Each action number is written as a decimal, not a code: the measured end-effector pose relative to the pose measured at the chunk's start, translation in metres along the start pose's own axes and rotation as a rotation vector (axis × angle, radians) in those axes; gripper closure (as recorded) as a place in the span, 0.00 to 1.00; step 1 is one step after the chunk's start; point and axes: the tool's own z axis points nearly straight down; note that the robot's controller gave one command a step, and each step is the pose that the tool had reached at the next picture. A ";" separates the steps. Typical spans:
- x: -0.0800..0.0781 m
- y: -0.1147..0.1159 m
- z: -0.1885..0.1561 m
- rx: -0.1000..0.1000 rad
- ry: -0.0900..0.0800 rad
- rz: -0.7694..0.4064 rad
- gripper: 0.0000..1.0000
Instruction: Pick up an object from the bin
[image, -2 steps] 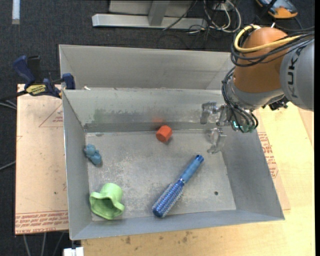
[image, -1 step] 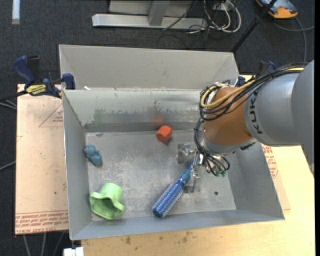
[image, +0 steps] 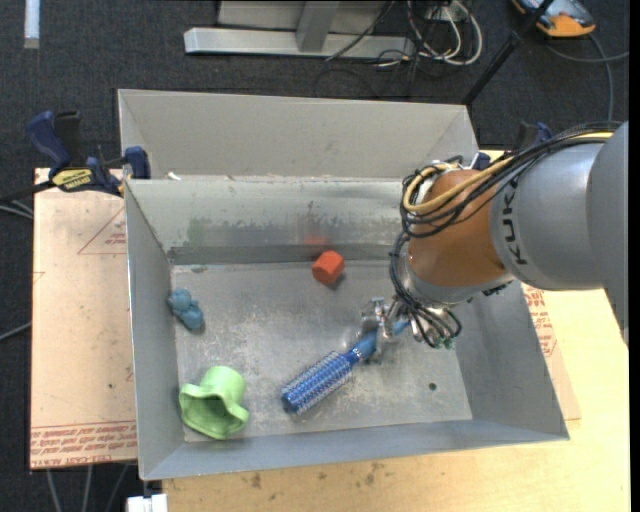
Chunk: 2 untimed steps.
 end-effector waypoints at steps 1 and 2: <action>-0.018 0.017 -0.001 0.001 -0.003 -0.571 1.00; -0.038 0.005 0.000 0.000 -0.004 -1.022 1.00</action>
Offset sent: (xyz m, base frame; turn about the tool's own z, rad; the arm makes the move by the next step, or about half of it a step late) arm 0.0156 0.0177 -0.0003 -0.5732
